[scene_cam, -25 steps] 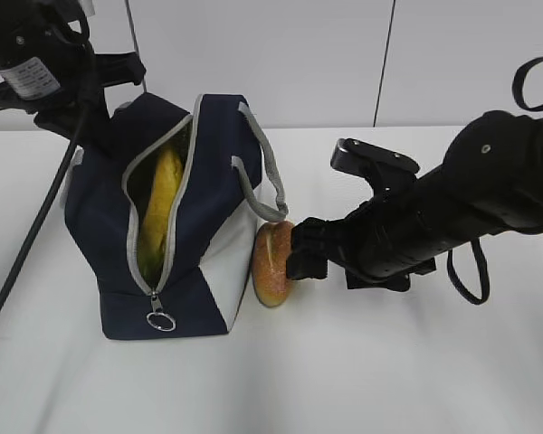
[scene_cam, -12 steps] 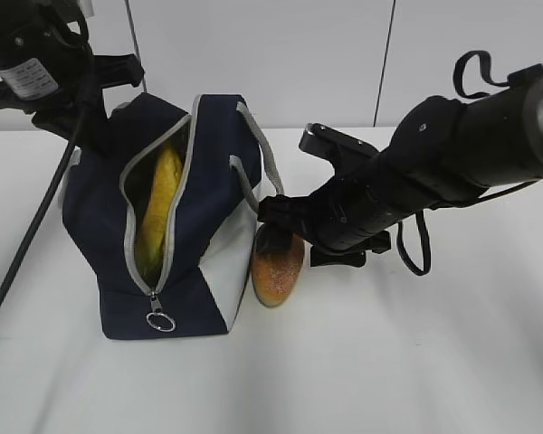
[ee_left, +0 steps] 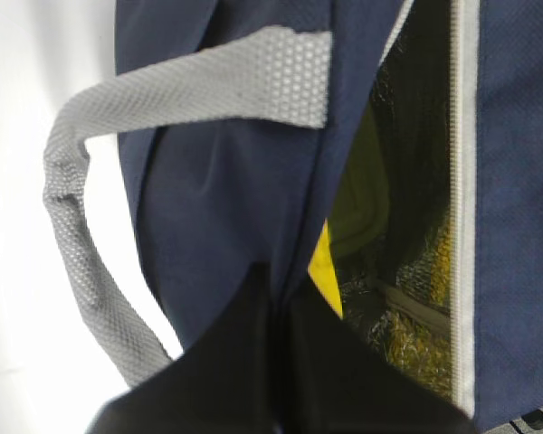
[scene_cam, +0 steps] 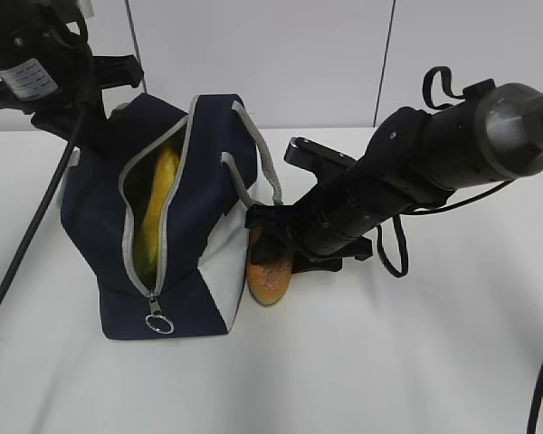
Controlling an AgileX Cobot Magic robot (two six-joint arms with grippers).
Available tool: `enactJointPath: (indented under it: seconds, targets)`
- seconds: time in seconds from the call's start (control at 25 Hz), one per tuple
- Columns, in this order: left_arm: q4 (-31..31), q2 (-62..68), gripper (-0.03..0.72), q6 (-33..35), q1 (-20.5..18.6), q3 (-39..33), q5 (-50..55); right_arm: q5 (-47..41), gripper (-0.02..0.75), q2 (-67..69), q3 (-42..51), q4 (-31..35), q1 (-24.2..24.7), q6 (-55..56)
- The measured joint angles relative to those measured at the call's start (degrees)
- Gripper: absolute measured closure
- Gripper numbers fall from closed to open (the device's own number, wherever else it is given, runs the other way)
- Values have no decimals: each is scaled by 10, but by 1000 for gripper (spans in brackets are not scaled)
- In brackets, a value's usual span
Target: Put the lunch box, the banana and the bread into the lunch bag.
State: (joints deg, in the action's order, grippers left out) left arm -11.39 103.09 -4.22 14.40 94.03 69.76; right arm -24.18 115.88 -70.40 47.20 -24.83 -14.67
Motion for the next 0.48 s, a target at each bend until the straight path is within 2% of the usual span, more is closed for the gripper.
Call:
enactJointPath:
  seconds: [0.16,0.32,0.48]
  targets:
    - [1,0,691,0,0,0,1,-1,364,1,-1,-2,0,0]
    - [1,0,691,0,0,0,1,-9,378,-17,-1,-36,6,0]
    - [2,0,691,0,0,0,2,-27,381,-58,-1,-65,44,0]
